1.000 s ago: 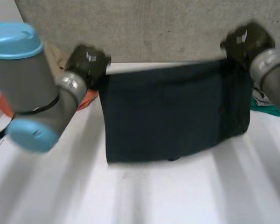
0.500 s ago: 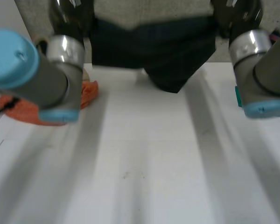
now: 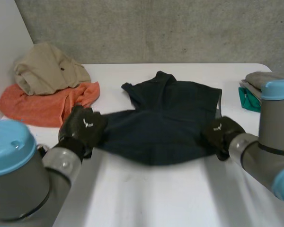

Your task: Fold the laundry.

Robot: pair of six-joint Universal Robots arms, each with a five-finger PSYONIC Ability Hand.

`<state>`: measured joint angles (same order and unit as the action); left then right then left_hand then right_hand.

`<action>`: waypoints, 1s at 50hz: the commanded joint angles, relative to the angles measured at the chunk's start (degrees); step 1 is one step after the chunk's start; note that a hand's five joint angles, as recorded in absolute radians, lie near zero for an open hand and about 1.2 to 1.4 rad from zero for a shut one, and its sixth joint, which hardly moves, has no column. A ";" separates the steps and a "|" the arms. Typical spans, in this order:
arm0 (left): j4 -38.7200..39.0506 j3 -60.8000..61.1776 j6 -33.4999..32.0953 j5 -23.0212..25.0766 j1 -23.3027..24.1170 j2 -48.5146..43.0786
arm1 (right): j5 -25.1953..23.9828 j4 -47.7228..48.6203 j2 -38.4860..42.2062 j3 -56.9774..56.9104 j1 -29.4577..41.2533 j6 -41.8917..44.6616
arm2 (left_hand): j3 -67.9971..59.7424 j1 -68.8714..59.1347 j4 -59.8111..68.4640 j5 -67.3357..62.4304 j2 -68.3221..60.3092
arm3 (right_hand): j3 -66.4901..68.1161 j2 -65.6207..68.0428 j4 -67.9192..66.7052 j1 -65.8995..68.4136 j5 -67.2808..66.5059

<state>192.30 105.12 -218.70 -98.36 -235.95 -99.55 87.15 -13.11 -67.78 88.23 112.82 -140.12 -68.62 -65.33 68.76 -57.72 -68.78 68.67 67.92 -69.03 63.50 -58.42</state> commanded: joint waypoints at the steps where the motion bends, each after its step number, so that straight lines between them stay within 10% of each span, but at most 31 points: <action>1: -16.76 3.42 -0.41 0.19 2.43 6.12 | -0.14 -9.65 -7.00 6.95 -0.41 5.02 | -11.38 -14.67 11.24 -12.28 -11.22 | 11.33 12.08 -10.97 16.50 -11.58; 13: -23.82 4.93 -4.72 0.54 3.57 8.15 | -0.49 -11.86 -13.43 13.46 -1.81 11.18 | -11.38 -14.67 11.24 -12.28 -11.22 | 11.33 12.08 -10.97 16.50 -11.58; 18: -18.04 -0.94 -4.81 0.54 3.31 6.83 | -0.58 -8.17 -13.52 13.46 -1.81 10.74 | 49.92 46.64 -50.07 49.02 50.09 | 11.33 12.08 -10.97 16.50 -11.58; 29: 2.54 -15.35 -4.11 10.53 -2.39 -9.75 | -1.11 -3.25 -13.52 13.72 -1.81 6.45 | 43.11 39.83 -43.26 42.22 43.28 | 11.33 12.08 -10.97 16.50 -11.58; 50: -0.26 -43.85 2.22 23.92 -8.03 -42.12 | -4.45 0.54 -13.25 14.87 -1.90 2.31 | 31.50 28.22 -31.65 30.60 31.67 | 11.33 12.08 -10.97 16.50 -11.58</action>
<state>192.04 65.90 -216.55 -75.55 -243.75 -137.06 82.64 -12.77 -81.05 102.82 110.90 -137.55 -26.95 -26.92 27.06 -17.28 -26.81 68.67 67.92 -69.04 63.50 -58.42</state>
